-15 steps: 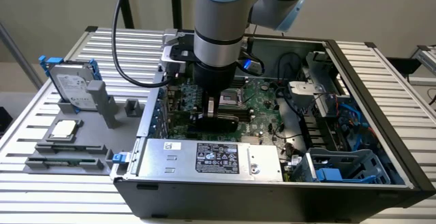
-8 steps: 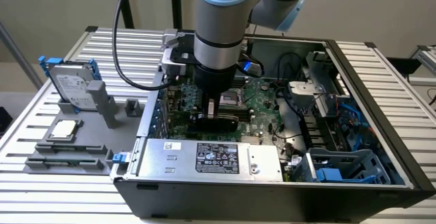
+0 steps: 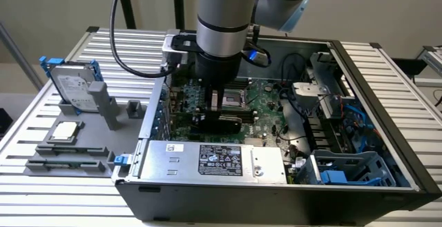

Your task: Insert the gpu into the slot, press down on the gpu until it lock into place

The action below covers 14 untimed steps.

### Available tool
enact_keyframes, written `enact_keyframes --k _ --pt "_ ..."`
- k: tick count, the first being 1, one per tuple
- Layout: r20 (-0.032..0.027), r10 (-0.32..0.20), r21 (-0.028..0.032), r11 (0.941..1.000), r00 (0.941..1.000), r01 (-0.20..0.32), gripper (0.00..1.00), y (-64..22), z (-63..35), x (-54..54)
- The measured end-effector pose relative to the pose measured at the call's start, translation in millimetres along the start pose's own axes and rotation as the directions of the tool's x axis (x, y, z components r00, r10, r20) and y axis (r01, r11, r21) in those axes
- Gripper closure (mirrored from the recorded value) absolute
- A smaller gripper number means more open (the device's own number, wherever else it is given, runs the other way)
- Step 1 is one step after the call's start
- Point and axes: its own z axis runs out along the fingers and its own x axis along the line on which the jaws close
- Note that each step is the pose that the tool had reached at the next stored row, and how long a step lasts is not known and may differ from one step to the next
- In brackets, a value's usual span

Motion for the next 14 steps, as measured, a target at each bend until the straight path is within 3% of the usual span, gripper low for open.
enact_keyframes --k 3,4,5,6,9,14 --pt "-0.0003 0.000 -0.0001 1.0000 1.0000 0.000 0.66 0.7 -10.9 -0.3" --pt "-0.0004 0.000 -0.0002 1.0000 1.0000 0.000 0.75 1.1 -13.6 -0.4" --pt "-0.0002 0.000 -0.0001 1.0000 1.0000 0.000 0.75 1.5 -15.6 -0.5" --pt "-0.0003 -0.001 -0.0001 1.0000 1.0000 0.001 0.81 1.9 -16.7 -0.5" --pt "-0.0001 -0.001 -0.0001 1.0000 1.0000 0.001 0.89 3.9 -16.6 -1.5" --pt "-0.0002 -0.002 0.0020 1.0000 1.0000 0.002 0.89 10.4 -14.0 -5.3"
